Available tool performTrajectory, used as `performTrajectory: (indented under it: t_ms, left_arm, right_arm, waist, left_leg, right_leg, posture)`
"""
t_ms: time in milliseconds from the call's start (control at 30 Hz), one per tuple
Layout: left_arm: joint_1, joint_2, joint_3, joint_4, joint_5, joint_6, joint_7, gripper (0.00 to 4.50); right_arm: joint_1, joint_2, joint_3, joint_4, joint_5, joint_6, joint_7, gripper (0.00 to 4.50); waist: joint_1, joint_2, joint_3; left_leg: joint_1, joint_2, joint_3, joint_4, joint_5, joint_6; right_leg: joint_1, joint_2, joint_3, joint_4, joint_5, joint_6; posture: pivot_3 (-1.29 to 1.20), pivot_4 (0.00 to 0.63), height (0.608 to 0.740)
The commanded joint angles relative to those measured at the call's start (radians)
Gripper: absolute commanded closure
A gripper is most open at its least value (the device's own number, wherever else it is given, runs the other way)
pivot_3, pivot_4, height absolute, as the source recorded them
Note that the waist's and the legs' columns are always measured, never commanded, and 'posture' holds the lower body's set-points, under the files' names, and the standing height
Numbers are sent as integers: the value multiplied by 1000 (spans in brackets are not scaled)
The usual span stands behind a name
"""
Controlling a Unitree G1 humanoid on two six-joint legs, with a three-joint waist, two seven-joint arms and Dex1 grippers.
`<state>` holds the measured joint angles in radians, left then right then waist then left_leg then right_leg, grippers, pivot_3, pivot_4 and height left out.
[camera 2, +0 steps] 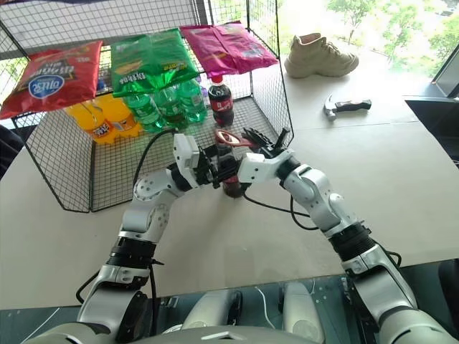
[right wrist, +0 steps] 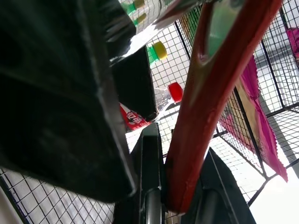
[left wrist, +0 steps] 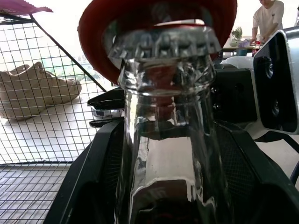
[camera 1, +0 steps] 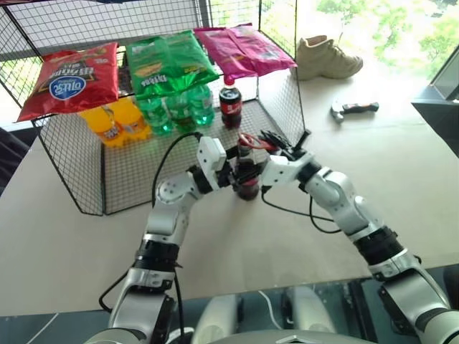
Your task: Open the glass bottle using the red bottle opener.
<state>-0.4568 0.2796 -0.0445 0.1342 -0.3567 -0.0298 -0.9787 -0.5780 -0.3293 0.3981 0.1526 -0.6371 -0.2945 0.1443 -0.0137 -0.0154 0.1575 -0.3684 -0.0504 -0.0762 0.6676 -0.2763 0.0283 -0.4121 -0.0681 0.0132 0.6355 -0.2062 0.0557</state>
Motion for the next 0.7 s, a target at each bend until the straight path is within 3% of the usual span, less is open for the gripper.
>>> performTrajectory:
  t_ms: [33,300,700]
  left_arm:
    - [-10,-10,-14,-3,-1,3,4,2249]
    - [-11,-15,-10,9,0,2,4,2249]
    - [-21,-25,-13,49,7,-12,-4,2249]
  right_arm:
    - [-8,26,83,7,-44,-45,25,4500]
    - [-40,-23,66,-1,-31,-102,71,4500]
    - [-226,-164,41,139,-40,-289,92,4500]
  waist:
    - [0,0,0]
    - [0,0,0]
    - [3,0,0]
  left_leg:
    - [0,0,0,0,0,0]
    - [1,0,0,0,0,0]
    - [0,0,0,0,0,0]
  right_leg:
    - [0,0,0,0,0,0]
    - [1,0,1,0,0,0]
    - [1,0,0,-1,0,0]
  posture:
    - [0,150,740]
    - [0,150,740]
    - [0,150,740]
